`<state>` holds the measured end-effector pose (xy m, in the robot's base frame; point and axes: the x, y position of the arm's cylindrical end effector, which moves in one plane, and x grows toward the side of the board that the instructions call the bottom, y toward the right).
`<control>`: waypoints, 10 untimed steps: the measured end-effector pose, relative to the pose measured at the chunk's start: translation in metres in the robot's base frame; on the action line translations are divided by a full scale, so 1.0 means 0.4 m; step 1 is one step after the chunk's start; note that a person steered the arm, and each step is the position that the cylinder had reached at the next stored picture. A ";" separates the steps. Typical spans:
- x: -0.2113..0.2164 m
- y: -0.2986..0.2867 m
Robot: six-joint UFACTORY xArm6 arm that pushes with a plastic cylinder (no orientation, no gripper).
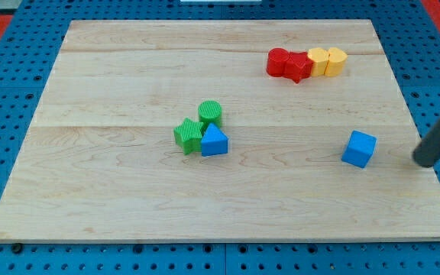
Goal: Push the blue cube closer to the blue triangle
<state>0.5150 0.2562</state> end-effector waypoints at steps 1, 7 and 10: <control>-0.007 -0.143; -0.116 -0.472; -0.290 -0.441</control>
<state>0.3991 0.0799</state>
